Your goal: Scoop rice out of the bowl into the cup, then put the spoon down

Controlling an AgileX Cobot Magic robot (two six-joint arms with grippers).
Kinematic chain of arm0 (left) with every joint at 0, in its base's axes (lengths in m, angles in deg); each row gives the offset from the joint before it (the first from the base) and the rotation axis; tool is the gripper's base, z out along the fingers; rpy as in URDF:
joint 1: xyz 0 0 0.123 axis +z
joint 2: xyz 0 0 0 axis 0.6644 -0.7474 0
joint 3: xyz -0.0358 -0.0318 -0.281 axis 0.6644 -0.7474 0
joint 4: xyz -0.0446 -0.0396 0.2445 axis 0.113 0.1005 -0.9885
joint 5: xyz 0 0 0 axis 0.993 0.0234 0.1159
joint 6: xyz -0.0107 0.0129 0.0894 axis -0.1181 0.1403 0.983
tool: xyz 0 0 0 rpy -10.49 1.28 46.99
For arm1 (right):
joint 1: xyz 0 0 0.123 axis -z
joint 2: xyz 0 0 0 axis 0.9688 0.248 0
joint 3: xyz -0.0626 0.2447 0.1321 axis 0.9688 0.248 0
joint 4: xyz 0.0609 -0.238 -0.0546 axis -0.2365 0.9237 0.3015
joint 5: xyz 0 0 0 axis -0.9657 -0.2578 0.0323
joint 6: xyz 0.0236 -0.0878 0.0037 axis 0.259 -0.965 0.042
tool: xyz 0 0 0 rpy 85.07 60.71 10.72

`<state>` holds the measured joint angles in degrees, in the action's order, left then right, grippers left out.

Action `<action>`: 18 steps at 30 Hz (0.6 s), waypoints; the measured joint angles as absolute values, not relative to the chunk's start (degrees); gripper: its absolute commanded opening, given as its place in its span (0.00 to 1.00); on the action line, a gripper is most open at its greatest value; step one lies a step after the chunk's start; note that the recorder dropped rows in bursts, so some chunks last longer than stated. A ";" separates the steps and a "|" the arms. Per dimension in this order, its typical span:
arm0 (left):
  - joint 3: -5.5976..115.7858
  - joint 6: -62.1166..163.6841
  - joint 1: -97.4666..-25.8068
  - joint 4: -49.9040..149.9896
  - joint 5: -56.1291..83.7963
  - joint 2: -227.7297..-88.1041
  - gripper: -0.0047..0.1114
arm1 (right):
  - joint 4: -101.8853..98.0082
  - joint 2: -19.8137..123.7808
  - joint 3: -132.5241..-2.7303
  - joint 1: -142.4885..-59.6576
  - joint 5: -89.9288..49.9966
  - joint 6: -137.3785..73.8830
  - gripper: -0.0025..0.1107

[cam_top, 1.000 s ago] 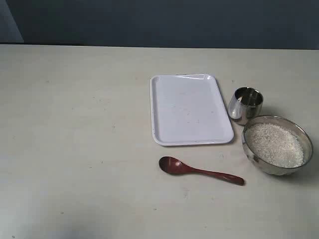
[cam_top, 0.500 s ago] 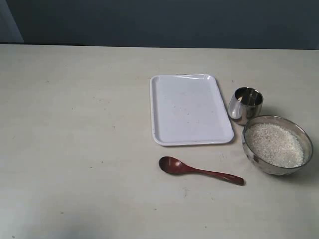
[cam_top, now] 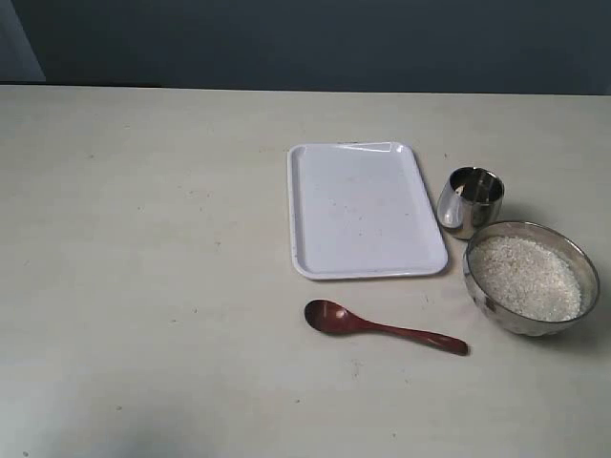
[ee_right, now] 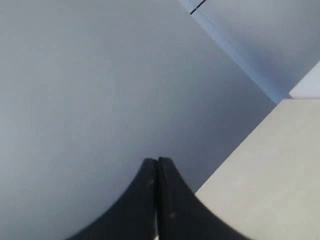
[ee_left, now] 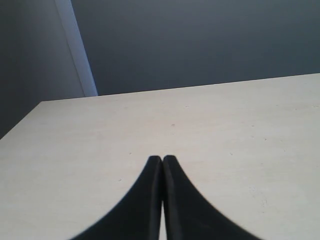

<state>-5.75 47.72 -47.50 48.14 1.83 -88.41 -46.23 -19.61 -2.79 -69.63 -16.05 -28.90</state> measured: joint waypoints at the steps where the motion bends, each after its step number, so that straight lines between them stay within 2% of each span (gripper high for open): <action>1: -5.75 47.72 -47.50 48.14 1.83 -88.41 0.04 | -48.35 -19.61 -2.79 -69.63 -16.55 -28.79 0.01; 18: -5.75 47.72 -47.50 48.14 1.83 -88.41 0.04 | -51.98 -19.61 -2.79 -69.63 -31.17 -31.50 0.01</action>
